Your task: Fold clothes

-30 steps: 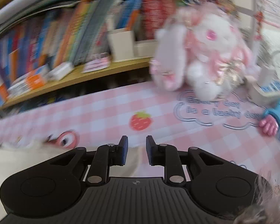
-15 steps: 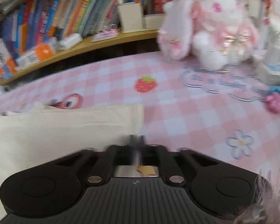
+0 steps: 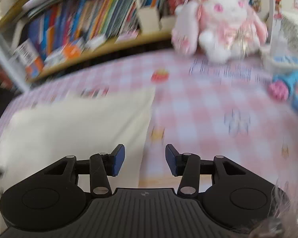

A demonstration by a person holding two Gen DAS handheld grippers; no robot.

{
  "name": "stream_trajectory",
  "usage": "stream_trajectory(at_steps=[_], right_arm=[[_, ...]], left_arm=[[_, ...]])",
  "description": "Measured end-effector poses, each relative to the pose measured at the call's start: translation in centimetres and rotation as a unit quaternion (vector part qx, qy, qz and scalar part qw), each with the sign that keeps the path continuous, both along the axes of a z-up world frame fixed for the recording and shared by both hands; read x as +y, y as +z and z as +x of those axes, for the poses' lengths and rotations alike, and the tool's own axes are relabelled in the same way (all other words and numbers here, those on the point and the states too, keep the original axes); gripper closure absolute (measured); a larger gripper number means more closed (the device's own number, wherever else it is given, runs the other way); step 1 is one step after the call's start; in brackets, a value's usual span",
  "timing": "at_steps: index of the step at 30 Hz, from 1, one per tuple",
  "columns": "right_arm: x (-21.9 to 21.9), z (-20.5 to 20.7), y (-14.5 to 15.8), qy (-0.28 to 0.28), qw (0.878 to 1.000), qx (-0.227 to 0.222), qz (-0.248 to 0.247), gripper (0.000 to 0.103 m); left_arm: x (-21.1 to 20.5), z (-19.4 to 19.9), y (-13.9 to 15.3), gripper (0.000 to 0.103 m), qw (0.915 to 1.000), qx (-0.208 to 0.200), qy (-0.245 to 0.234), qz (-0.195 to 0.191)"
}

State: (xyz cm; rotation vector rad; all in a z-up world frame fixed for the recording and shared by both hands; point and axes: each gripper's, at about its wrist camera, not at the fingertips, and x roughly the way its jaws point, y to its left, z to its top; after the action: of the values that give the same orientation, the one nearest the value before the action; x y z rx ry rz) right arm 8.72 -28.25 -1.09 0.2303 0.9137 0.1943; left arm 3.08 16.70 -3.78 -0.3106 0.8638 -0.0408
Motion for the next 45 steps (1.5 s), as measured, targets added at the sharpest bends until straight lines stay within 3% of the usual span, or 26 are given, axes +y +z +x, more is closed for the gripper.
stream_trajectory(at_steps=[9, 11, 14, 24, 28, 30, 32, 39, 41, 45], right_arm=[[2.5, -5.4, -1.5, -0.005, 0.999, 0.034, 0.021, 0.06], [3.1, -5.7, -1.7, 0.005, 0.999, 0.042, 0.023, 0.088], [3.7, -5.7, -1.1, 0.032, 0.999, 0.037, 0.0, 0.096], [3.4, -5.9, -1.0, 0.034, 0.999, 0.026, -0.027, 0.096], [3.6, -6.1, -1.5, 0.036, 0.998, 0.025, -0.037, 0.096], [3.8, -6.2, -1.7, 0.036, 0.998, 0.023, -0.045, 0.092], [4.2, -6.3, -1.5, 0.032, 0.997, 0.019, -0.063, 0.076], [5.2, -6.7, -0.5, 0.025, 0.994, -0.012, -0.105, 0.055], [5.7, -7.0, -0.1, 0.025, 0.993, -0.024, -0.112, 0.039], [6.7, -7.3, 0.6, 0.03, 0.991, -0.048, -0.121, 0.035]], left_arm=[[-0.9, 0.3, 0.0, 0.014, 0.9998, 0.007, 0.01, 0.018], [-1.3, 0.5, 0.0, 0.011, 0.9995, 0.01, 0.005, 0.03], [-1.9, 0.7, -0.1, 0.01, 0.9987, 0.016, -0.006, 0.049], [-2.4, 0.5, -0.1, 0.009, 0.9967, 0.021, -0.026, 0.073], [-1.9, 0.3, 0.2, 0.009, 0.9983, 0.024, 0.001, 0.053], [-1.5, 0.2, 0.4, 0.009, 0.9988, 0.024, 0.011, 0.04], [-1.3, 0.2, 0.6, 0.009, 0.9987, 0.027, 0.017, 0.039], [-1.5, -0.9, 1.8, 0.009, 0.9983, 0.011, 0.031, 0.048], [-1.8, -1.1, 2.0, 0.009, 0.9982, 0.009, 0.028, 0.052], [-2.0, -1.1, 1.9, 0.009, 0.9981, 0.011, 0.013, 0.059]])
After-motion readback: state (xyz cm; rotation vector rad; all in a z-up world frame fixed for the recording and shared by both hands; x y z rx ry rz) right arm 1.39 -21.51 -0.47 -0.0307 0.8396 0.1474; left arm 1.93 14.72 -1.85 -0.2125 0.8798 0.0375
